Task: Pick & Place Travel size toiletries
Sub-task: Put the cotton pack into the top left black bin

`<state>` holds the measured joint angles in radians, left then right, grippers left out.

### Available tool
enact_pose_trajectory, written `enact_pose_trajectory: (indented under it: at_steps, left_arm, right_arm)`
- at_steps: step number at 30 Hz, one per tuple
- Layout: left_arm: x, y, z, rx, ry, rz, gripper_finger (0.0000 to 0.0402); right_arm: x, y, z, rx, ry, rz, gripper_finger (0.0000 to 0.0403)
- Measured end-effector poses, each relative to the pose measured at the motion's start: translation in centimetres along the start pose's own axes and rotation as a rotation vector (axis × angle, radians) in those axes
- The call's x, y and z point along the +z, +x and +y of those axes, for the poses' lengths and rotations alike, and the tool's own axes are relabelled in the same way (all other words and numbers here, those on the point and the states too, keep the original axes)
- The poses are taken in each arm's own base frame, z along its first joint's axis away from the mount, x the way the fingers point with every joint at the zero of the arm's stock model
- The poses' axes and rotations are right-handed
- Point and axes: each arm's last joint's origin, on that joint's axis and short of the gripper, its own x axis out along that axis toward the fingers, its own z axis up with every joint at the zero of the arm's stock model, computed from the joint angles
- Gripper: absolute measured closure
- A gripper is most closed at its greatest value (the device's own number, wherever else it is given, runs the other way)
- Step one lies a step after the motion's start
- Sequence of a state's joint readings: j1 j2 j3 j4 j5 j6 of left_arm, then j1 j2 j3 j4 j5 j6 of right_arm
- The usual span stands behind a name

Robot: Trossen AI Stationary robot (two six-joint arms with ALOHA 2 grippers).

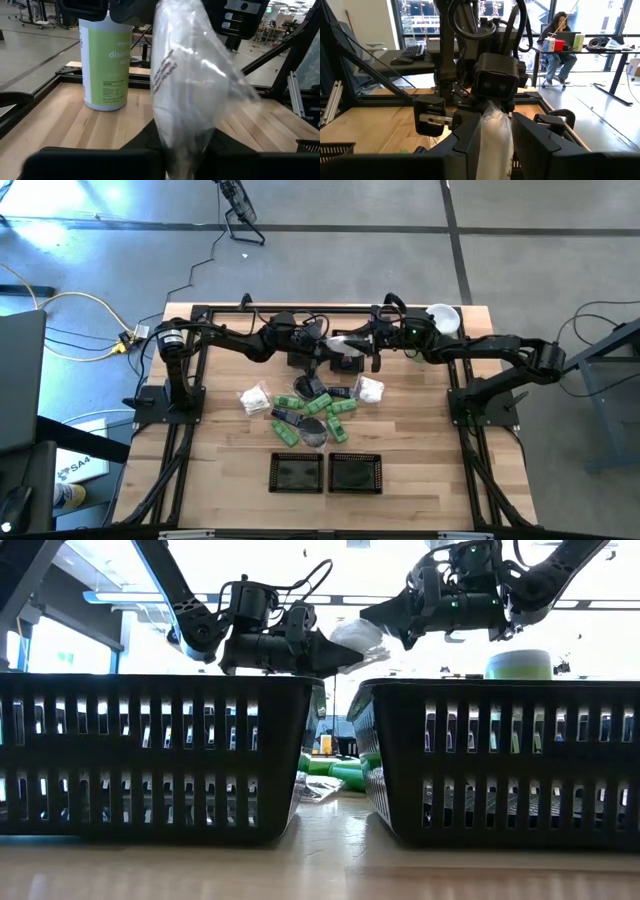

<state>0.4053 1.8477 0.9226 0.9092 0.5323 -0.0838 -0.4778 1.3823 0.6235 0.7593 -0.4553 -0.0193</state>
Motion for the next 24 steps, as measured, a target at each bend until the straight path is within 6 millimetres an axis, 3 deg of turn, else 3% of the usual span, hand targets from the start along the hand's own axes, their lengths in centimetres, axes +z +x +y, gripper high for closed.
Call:
enact_pose_trajectory:
  at_steps: [4, 13, 24]
  left_arm:
    - [0.00, 0.00, 0.00, 0.000, 0.000, 0.000, 0.0381]
    - [0.00, 0.00, 0.01, 0.001, 0.000, 0.000, 0.0357]
    - [0.00, -0.01, 0.01, 0.001, 0.000, 0.000, 0.0376]
  right_arm:
    - [0.00, 0.00, 0.01, 0.001, 0.000, 0.000, 0.0298]
    - [0.66, -0.30, 0.15, 0.000, 0.005, -0.023, 0.0298]
    - [0.63, -0.36, 0.23, 0.024, 0.019, -0.012, 0.0297]
